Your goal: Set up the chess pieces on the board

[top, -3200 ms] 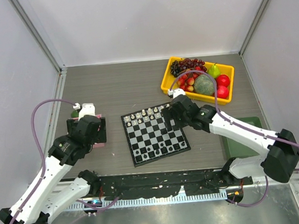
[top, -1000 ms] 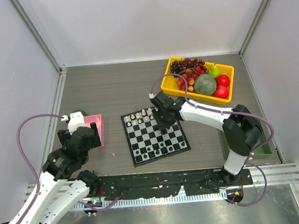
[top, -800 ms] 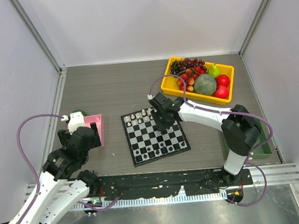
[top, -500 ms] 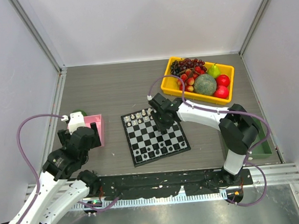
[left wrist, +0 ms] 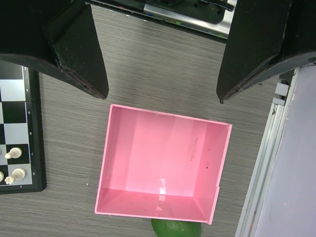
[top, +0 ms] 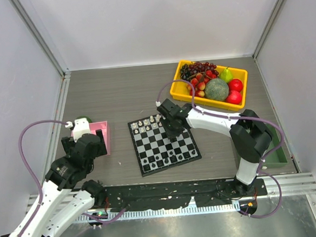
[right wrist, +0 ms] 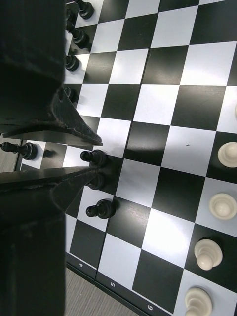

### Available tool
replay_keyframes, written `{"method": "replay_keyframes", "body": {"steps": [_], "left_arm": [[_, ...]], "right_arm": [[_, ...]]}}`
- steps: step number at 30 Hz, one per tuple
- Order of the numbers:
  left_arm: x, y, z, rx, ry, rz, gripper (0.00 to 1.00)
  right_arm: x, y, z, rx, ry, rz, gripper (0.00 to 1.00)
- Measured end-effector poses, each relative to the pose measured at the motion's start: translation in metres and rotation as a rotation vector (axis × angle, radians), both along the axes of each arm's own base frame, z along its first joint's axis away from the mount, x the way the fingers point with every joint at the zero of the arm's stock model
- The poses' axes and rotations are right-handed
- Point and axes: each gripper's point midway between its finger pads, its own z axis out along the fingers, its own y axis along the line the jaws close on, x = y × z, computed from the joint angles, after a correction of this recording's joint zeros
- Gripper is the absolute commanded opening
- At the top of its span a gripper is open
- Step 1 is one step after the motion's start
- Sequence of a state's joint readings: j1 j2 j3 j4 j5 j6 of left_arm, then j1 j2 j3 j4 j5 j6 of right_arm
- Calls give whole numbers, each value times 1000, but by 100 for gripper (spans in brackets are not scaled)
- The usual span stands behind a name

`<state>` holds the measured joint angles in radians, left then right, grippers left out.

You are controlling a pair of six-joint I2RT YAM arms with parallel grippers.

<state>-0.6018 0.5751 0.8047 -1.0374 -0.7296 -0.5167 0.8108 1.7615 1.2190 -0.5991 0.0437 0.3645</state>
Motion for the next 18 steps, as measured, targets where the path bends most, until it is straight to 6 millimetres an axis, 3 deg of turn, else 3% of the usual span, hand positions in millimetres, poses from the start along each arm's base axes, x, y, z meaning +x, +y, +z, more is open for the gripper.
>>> {"method": "replay_keyframes", "body": {"steps": [12, 14, 18], "left_arm": [[1, 0, -1, 6, 9, 0, 99], [1, 0, -2, 7, 10, 0, 99], [1, -1, -2, 7, 10, 0, 99]], "right_arm": [[-1, -1, -4, -10, 8, 3, 24], [-1, -1, -5, -11, 8, 4, 15], [-1, -1, -5, -13, 6, 12, 9]]}}
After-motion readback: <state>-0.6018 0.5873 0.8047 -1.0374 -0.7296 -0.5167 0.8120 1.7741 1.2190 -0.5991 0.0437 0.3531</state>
